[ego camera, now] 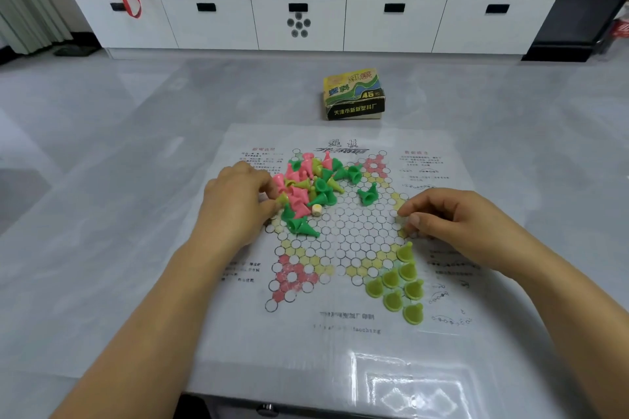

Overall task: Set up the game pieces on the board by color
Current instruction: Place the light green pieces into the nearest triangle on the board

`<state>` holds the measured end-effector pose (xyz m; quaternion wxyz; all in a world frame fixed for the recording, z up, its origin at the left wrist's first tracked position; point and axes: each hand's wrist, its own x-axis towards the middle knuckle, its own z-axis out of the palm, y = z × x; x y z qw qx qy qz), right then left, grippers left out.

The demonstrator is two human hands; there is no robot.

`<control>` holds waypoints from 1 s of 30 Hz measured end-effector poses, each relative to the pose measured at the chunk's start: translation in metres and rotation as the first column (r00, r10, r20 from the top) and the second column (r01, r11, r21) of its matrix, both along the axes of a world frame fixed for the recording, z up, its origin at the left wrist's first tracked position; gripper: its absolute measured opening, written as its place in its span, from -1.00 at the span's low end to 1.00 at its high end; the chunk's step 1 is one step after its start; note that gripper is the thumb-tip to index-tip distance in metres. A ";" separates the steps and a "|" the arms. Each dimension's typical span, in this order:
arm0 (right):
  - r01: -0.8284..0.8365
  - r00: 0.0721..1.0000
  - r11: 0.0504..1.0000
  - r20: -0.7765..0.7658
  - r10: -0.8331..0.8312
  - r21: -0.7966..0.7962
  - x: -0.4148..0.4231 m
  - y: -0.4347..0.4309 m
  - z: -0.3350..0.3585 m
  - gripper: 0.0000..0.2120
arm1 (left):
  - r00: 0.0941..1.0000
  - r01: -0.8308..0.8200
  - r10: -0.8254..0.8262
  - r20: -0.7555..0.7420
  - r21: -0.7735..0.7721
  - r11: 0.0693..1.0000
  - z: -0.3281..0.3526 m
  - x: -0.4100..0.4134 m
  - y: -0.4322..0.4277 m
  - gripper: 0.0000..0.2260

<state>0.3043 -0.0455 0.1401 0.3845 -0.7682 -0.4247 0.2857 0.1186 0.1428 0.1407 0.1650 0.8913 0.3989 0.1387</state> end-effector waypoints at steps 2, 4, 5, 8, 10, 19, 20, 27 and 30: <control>0.000 1.000 1.000 -0.008 0.000 0.003 0.000 0.000 0.000 -0.88 | 0.993 -0.028 0.026 0.115 0.010 1.000 0.001 -0.002 0.001 -0.92; -0.001 1.000 1.000 -0.006 0.001 0.001 0.000 -0.001 0.000 -0.88 | 0.973 -0.034 0.031 0.227 0.009 0.999 0.004 -0.003 0.001 -0.92; -0.002 1.000 1.000 -0.003 0.002 -0.002 0.000 -0.001 0.000 -0.88 | 0.963 -0.015 0.014 0.269 0.003 1.000 0.006 -0.003 -0.001 -0.91; -0.006 1.000 1.000 0.003 0.006 0.001 0.000 -0.002 0.001 -0.88 | 0.937 0.103 -0.099 0.336 0.005 0.995 0.013 0.002 -0.015 -0.87; -0.008 1.000 1.000 0.005 0.007 0.010 0.000 -0.001 0.002 -0.87 | 0.919 0.208 -0.196 0.341 0.001 0.978 0.019 0.008 -0.029 -0.87; -0.016 1.000 1.000 0.018 0.016 0.008 -0.001 0.001 0.001 -0.88 | 0.843 0.538 -0.536 0.039 -0.077 0.840 0.005 0.033 -0.074 -0.84; -0.018 1.000 1.000 0.010 0.017 0.012 -0.001 0.001 0.001 -0.88 | 0.842 0.539 -0.537 0.052 -0.095 0.837 0.004 0.033 -0.075 -0.83; -0.026 1.000 0.999 0.009 0.026 0.022 0.000 -0.001 0.001 -0.87 | 0.875 0.484 -0.451 0.176 -0.290 0.825 -0.002 0.032 -0.074 -0.70; -0.040 0.999 0.999 0.009 0.039 0.028 0.000 0.000 0.000 -0.86 | 0.859 0.508 -0.464 0.216 -0.259 0.821 -0.003 0.033 -0.076 -0.72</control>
